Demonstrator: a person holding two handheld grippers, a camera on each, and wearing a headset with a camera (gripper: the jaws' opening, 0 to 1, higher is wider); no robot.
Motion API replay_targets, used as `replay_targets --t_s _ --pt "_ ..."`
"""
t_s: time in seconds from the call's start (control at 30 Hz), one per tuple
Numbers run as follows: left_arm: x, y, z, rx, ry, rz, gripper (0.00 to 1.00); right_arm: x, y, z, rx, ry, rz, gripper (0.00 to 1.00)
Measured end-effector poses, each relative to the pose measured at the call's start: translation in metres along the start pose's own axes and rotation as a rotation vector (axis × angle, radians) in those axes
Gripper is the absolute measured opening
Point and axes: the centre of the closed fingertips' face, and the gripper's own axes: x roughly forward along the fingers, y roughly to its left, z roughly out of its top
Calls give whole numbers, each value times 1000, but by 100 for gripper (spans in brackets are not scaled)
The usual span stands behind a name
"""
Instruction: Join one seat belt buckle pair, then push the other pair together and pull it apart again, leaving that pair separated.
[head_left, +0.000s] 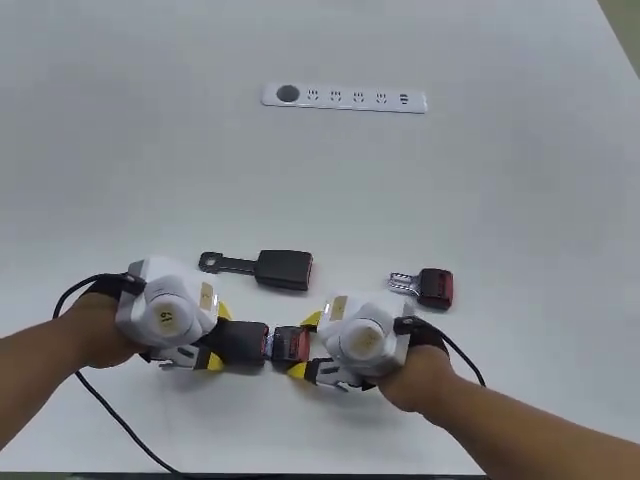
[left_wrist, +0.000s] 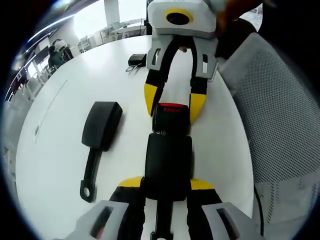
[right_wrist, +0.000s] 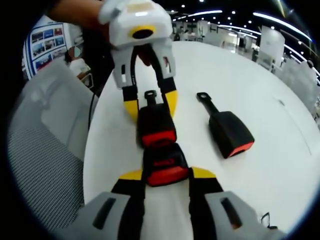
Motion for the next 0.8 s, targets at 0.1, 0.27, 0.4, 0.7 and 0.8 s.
replay_targets --t_s 0.1,0.27,0.4,0.7,0.8 --pt "4 2 4 -1 -23 4 32 1 -3 -1 -8 -11 -3 33" --pt "3 2 4 0 -23 5 32 0 -4 0 -10 -5 -4 33" --pt "2 1 5 8 -21 1 32 0 -4 -1 -10 -3 -6 33" --pt "0 0 3 -1 -57 1 32 -2 -4 -2 -17 -17 1 33" --pt "-1 0 2 -4 -70 -3 32 -2 -4 -1 -32 -18 2 33"
